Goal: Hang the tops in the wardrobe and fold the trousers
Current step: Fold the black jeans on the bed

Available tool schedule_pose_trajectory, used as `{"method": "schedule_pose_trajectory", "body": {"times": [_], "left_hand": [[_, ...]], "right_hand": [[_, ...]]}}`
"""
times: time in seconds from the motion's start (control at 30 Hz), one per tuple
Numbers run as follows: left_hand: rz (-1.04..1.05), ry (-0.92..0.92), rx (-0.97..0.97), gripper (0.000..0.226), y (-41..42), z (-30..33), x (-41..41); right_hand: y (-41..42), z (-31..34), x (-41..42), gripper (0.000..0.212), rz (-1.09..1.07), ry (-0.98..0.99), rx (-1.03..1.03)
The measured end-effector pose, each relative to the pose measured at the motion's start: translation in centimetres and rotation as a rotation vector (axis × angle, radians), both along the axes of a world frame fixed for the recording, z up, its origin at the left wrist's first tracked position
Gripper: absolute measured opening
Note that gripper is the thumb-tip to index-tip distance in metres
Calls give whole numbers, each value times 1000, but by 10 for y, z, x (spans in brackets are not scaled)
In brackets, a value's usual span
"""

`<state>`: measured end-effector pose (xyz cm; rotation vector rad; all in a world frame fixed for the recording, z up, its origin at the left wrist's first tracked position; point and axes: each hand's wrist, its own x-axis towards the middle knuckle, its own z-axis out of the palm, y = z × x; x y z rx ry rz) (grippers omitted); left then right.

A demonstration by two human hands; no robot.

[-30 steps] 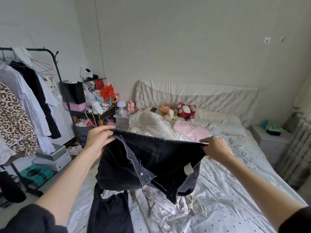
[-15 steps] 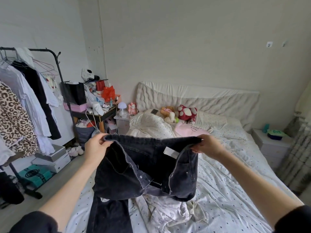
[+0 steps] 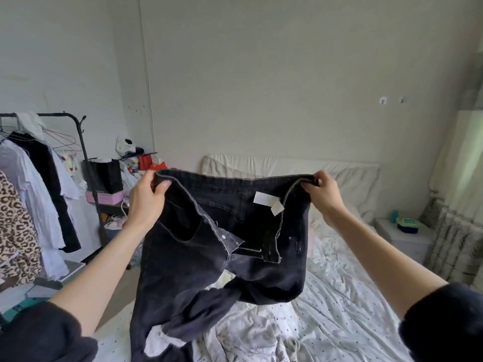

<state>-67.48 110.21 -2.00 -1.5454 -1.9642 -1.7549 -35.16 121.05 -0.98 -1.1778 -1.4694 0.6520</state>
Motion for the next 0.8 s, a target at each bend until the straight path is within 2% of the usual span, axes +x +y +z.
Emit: {"method": "schedule_pose_trajectory", "body": {"times": [0.1, 0.23, 0.33, 0.5, 0.6, 0.7, 0.8], "left_hand": [[6, 17, 158, 23, -1, 72, 18], [-16, 48, 360, 25, -9, 159, 39], [-25, 55, 432, 27, -15, 200, 47], [-68, 16, 545, 28, -34, 253, 63], [-99, 25, 536, 27, -39, 261, 71], [-155, 38, 389, 26, -33, 248, 69], [-228, 25, 208, 18, -19, 207, 61]], "right_hand": [[-5, 67, 7, 11, -21, 185, 96], [-34, 155, 27, 15, -58, 311, 287], [-58, 205, 39, 6, -114, 326, 428], [-112, 265, 65, 6, -181, 289, 602], [-128, 274, 78, 6, -183, 260, 602], [-127, 259, 85, 10, -139, 253, 500], [-114, 219, 88, 15, -56, 266, 320]]}}
